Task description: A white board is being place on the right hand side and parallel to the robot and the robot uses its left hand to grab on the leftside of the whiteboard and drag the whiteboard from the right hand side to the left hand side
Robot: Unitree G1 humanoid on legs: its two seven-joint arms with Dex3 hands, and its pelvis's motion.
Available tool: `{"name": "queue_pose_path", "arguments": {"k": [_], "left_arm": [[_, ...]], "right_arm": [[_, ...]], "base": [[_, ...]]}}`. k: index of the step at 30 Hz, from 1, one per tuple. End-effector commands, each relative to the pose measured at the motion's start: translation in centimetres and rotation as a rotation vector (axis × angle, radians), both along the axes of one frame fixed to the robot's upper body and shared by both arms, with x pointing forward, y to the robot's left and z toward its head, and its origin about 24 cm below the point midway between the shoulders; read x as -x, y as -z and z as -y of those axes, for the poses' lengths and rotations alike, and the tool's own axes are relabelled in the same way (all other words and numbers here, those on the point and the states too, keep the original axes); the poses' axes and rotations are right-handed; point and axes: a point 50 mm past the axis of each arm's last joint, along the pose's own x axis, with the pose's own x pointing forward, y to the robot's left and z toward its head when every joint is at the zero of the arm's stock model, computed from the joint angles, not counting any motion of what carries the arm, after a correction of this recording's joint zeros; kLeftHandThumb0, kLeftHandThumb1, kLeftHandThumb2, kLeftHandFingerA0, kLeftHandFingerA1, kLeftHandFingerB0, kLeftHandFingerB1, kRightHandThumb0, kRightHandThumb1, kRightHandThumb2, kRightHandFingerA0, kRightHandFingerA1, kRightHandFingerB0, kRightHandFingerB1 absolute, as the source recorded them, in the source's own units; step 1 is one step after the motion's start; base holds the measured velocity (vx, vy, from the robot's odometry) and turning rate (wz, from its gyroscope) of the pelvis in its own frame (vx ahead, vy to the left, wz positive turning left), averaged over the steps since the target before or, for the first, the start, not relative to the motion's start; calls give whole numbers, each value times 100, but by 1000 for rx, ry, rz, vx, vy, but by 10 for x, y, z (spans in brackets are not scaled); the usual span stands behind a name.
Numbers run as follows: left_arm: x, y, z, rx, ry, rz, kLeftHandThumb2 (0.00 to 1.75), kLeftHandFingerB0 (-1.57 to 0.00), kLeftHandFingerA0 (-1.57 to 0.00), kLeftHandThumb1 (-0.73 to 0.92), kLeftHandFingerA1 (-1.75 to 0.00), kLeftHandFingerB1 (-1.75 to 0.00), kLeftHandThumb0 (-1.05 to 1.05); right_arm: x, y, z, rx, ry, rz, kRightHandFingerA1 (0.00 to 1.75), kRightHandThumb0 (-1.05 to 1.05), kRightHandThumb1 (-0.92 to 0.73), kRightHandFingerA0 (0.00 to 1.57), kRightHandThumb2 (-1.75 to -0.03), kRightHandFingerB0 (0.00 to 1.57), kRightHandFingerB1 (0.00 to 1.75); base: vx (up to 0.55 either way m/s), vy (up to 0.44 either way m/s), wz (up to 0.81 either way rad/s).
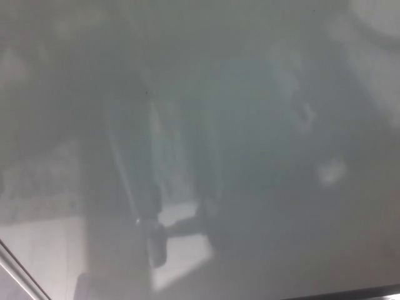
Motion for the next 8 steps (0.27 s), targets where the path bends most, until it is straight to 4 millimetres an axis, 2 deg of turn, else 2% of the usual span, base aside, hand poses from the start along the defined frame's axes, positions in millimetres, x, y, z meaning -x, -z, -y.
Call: {"name": "queue_pose_path", "arguments": {"k": [1, 2, 3, 5, 6, 7, 8], "left_arm": [[-4, -4, -3, -23, -26, 37, 108, 0, 0, 87, -7, -6, -78], [-3, -4, -3, -27, -19, 37, 109, 0, 0, 88, -7, -6, -78], [-2, -4, -3, -33, -20, 36, 75, 0, 0, 92, 0, 0, -64], [-2, -3, -3, -27, -42, 36, 73, 0, 0, 92, 0, 0, -64], [-4, -3, -2, -28, -44, 41, 107, 0, 0, 85, -10, -9, -74], [-6, -3, -2, -50, -29, 32, 76, 0, 0, 92, 0, 0, -64], [-6, -3, -2, -50, -29, 32, 76, 0, 0, 92, 0, 0, -64]], "right_arm": [[-2, -4, 8, 43, 2, -1, 65, -57, -70, 58, -108, 27, 51], [0, -3, 8, 41, 4, -6, 66, -57, -69, 59, -108, 27, 51], [0, -3, 7, 43, 3, -7, 66, -56, -69, 59, -109, 27, 51], [0, -3, 8, 51, -1, -10, 65, -55, -68, 58, -109, 27, 51], [-1, -3, 8, 49, 1, -8, 65, -55, -68, 58, -108, 27, 51], [-3, -4, 8, 50, 0, -3, 65, -55, -68, 58, -108, 26, 51], [-3, -4, 8, 50, 0, -3, 65, -55, -68, 58, -108, 26, 51]], "base": [[0, 0, 0], [0, 0, 0], [0, 0, 0], [0, 0, 0], [0, 0, 0], [0, 0, 0], [0, 0, 0]]}}
